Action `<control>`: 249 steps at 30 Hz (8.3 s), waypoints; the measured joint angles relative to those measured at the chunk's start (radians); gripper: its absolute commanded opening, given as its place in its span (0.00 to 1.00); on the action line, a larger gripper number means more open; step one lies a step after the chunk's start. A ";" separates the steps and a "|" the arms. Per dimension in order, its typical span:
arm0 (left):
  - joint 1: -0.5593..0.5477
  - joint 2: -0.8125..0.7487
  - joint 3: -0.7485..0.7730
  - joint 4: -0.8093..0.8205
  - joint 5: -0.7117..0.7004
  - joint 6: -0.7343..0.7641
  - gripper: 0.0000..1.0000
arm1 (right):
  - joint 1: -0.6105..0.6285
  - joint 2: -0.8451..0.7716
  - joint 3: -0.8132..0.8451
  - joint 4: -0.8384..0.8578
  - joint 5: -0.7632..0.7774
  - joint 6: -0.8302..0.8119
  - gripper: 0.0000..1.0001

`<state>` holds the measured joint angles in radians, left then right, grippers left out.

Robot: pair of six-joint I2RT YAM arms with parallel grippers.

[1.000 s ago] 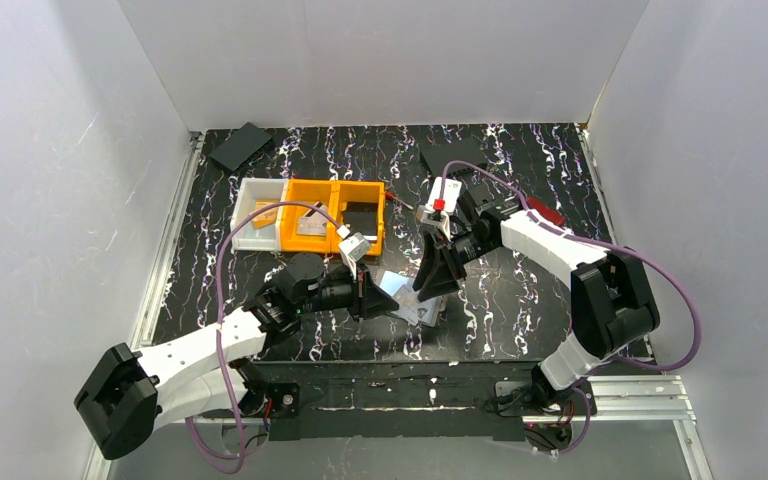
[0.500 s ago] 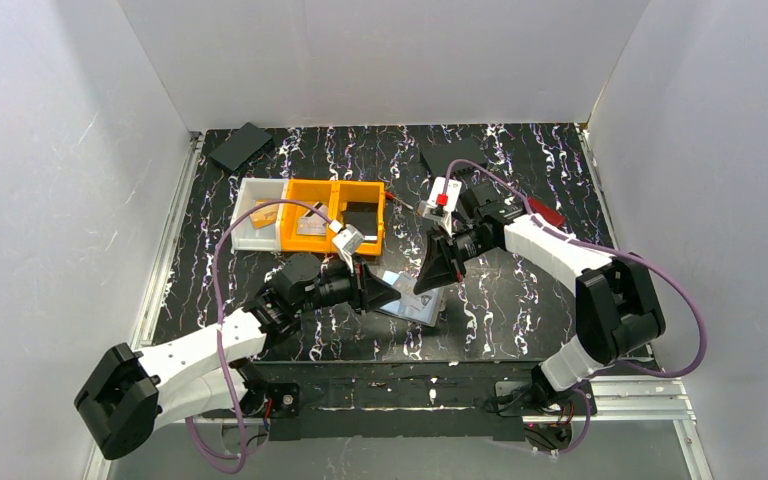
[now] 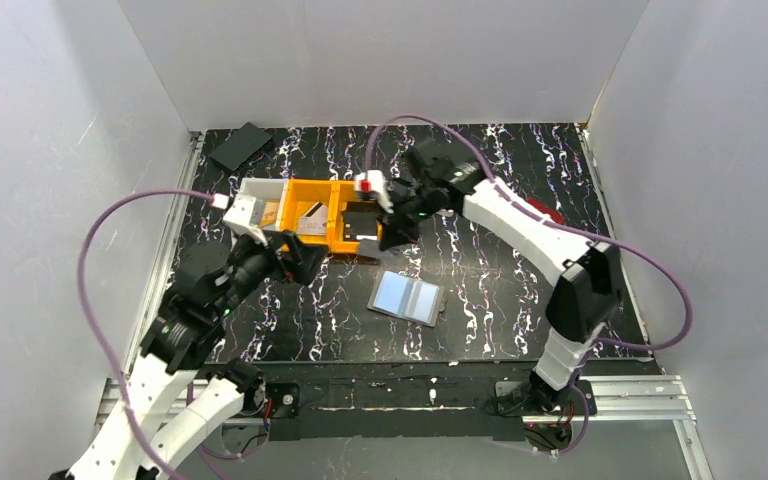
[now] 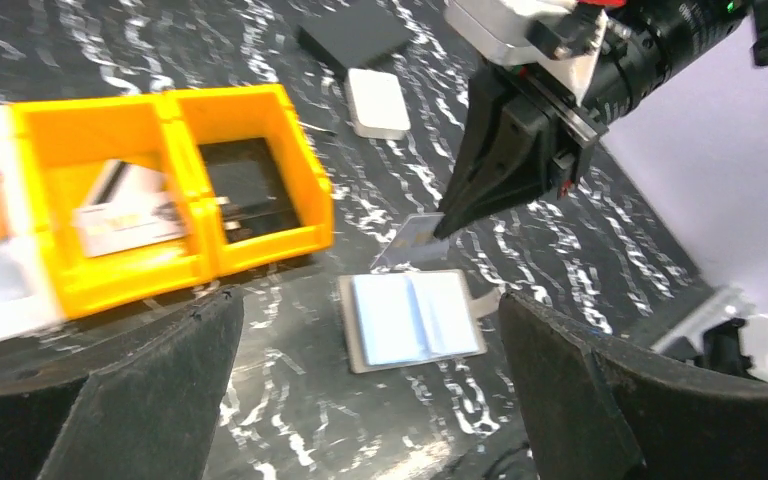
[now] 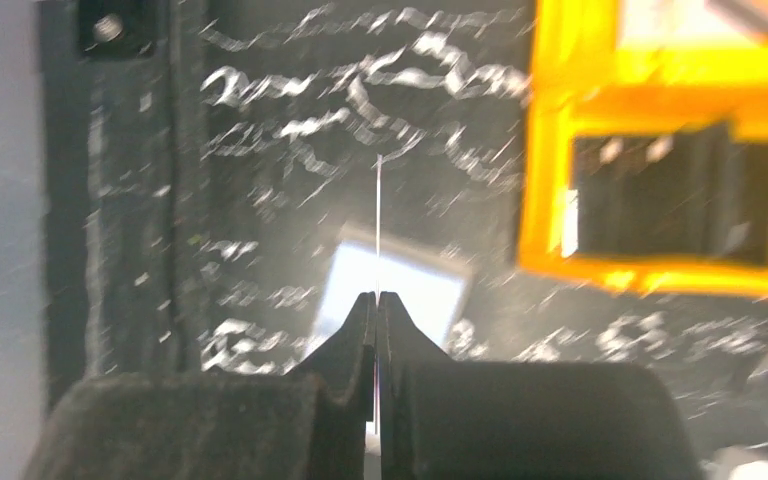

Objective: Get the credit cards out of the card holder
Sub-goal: Place the credit card in the storage box, then remove the credit card from the card holder.

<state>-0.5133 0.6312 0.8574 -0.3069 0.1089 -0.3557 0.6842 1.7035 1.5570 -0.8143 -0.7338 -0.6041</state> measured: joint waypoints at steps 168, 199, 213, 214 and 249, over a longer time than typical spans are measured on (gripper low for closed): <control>-0.647 1.307 0.546 -0.256 -0.373 -0.138 0.59 | -0.656 -0.512 -0.772 0.556 -0.142 0.369 0.57; -0.556 1.227 0.378 -0.091 -0.276 -0.202 0.00 | -0.656 -0.511 -0.772 0.555 -0.204 0.369 0.57; -0.312 0.937 -0.010 0.201 -0.053 -0.359 0.00 | -0.522 -0.449 -0.772 0.528 -0.237 0.330 0.57; -0.295 0.924 -0.020 0.210 -0.045 -0.367 0.00 | -0.512 -0.446 -0.772 0.523 -0.236 0.323 0.57; -0.170 0.686 -0.037 -0.051 -0.239 -0.283 0.56 | -0.407 -0.388 -0.772 0.473 -0.203 0.259 0.58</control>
<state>-0.6834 1.3174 0.8200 -0.3584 -0.1299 -0.6388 0.2768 1.3159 0.7845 -0.3416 -0.9371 -0.3447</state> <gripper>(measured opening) 0.541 0.577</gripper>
